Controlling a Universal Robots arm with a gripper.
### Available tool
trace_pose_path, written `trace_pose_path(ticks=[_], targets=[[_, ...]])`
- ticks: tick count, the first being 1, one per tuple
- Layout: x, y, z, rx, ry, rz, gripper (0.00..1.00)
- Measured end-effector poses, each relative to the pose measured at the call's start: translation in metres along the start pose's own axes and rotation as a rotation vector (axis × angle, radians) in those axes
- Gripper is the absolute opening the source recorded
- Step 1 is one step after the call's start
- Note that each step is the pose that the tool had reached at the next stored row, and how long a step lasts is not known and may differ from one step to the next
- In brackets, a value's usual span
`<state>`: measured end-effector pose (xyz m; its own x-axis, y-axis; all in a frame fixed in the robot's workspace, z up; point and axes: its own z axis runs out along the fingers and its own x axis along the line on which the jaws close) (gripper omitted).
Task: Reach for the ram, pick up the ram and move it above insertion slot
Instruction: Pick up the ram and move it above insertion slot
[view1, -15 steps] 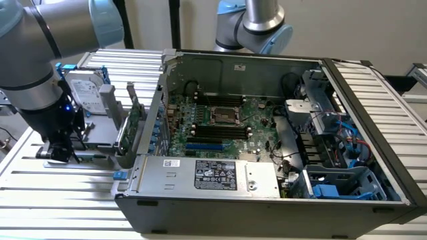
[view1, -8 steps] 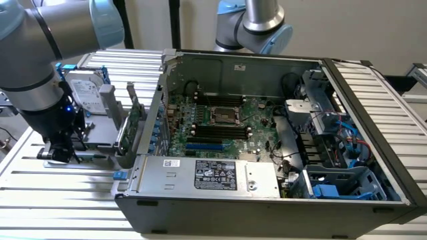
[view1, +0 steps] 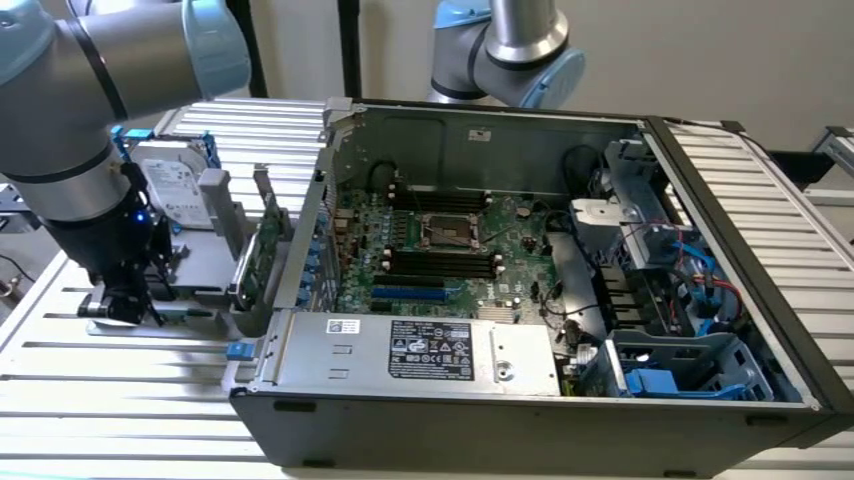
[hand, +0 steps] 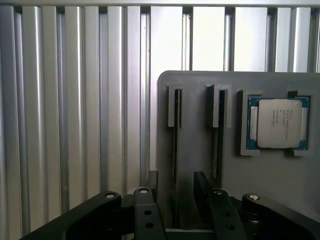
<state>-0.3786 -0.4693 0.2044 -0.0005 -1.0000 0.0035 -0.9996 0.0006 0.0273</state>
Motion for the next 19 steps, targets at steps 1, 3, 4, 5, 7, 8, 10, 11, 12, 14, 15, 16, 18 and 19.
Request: trace_pose_path(ticks=[1,3,4,5,7,8,10,11,12,14,15,16,18,19], targets=[[-0.0003,0.0000,0.0005,0.0000,0.0001,0.000,0.42],[-0.0009,0.0000,0.0014,-0.0002,0.0001,-0.001,0.42],[-0.0012,0.0000,0.0019,0.0000,0.0000,-0.002,0.42],[-0.0014,-0.0001,0.0025,0.0001,-0.0001,-0.002,0.42],[-0.0020,-0.0001,0.0035,0.0000,0.0001,-0.004,0.42],[-0.0021,-0.0001,0.0041,0.0001,0.0001,-0.004,0.42],[-0.0025,-0.0001,0.0050,0.0000,0.0001,-0.005,0.42],[-0.0026,-0.0001,0.0055,0.0000,0.0001,-0.006,0.42],[-0.0027,-0.0001,0.0059,0.0000,0.0002,-0.006,0.42],[-0.0028,-0.0002,0.0067,0.0000,0.0002,-0.007,0.40],[-0.0028,-0.0002,0.0070,0.0000,0.0003,-0.008,0.27],[-0.0029,-0.0002,0.0074,0.0000,0.0003,-0.008,0.27],[-0.0029,-0.0002,0.0078,-0.0001,0.0003,-0.009,0.21],[-0.0029,-0.0002,0.0079,-0.0003,0.0003,-0.009,0.21]])
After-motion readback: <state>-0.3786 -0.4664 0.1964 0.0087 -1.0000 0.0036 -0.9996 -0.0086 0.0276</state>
